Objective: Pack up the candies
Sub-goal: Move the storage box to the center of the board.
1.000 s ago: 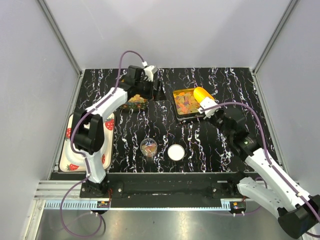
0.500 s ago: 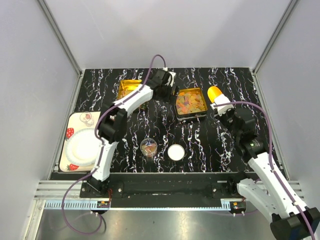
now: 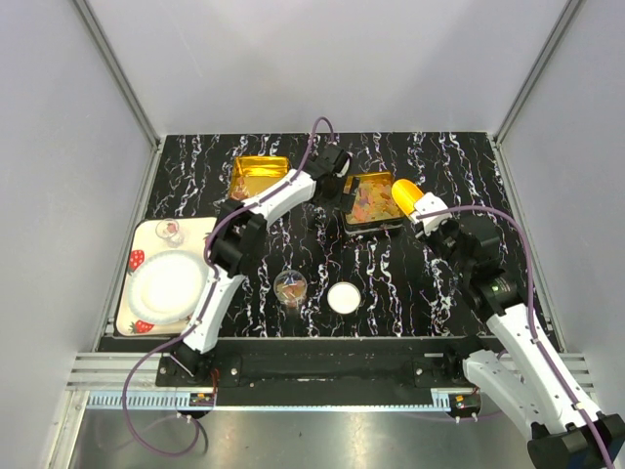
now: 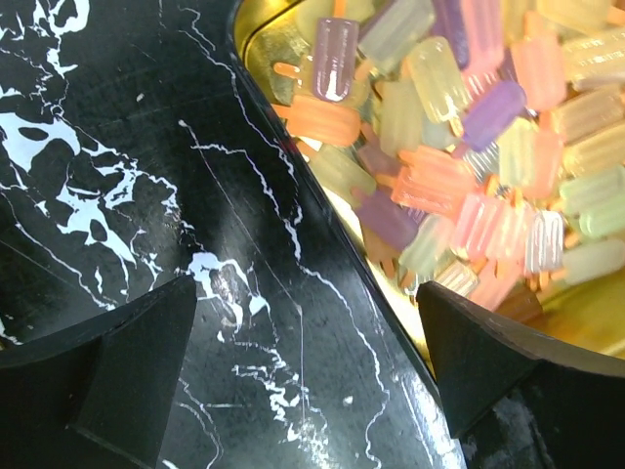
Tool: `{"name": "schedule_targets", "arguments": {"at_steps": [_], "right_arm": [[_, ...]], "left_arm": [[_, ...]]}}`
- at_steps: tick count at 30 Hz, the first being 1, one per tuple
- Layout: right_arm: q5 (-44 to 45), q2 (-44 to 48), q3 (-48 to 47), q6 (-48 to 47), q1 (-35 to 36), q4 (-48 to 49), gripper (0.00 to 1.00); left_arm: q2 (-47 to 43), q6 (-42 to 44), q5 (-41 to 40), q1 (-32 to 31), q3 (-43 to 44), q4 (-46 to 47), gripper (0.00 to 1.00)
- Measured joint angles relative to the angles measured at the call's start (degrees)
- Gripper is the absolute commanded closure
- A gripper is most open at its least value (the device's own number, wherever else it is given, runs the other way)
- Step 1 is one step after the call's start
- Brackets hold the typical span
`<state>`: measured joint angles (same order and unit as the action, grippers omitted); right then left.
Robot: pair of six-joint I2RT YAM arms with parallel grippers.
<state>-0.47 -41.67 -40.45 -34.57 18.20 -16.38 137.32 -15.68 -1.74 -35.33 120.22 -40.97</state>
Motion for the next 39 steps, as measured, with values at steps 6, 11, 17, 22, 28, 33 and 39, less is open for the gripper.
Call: {"name": "schedule_targets", "arguments": {"at_steps": [6, 11, 17, 22, 28, 33, 39], "right_arm": [[-1.2, 0.0, 0.3, 0.0, 0.0, -0.1, 1.00], [-2.1, 0.3, 0.3, 0.0, 0.0, -0.1, 1.00], [-2.3, 0.5, 0.5, 0.0, 0.0, -0.1, 1.00], [-2.9, 0.9, 0.9, 0.0, 0.0, -0.1, 1.00], [-3.7, 1.6, 0.9, 0.0, 0.0, -0.1, 1.00], [-3.8, 2.0, 0.9, 0.0, -0.1, -0.1, 1.00], [-4.7, 2.0, 0.9, 0.0, -0.1, -0.2, 1.00]], "left_arm": [[1.1, -1.2, -1.0, 0.0, 0.9, -0.2, 0.10], [1.2, -1.0, -1.6, 0.0, 0.9, -0.5, 0.18], [-0.1, 0.9, -2.2, 0.0, -2.6, 0.5, 0.29], [-2.6, 4.2, -2.8, 0.0, -6.4, 0.0, 0.51], [-4.8, 8.2, -2.8, 0.0, -10.1, -0.1, 0.70], [-7.8, 11.8, -2.9, 0.0, -14.5, 0.0, 0.83], [-10.9, 15.6, -3.0, 0.5, -17.9, 0.4, 0.62]]}}
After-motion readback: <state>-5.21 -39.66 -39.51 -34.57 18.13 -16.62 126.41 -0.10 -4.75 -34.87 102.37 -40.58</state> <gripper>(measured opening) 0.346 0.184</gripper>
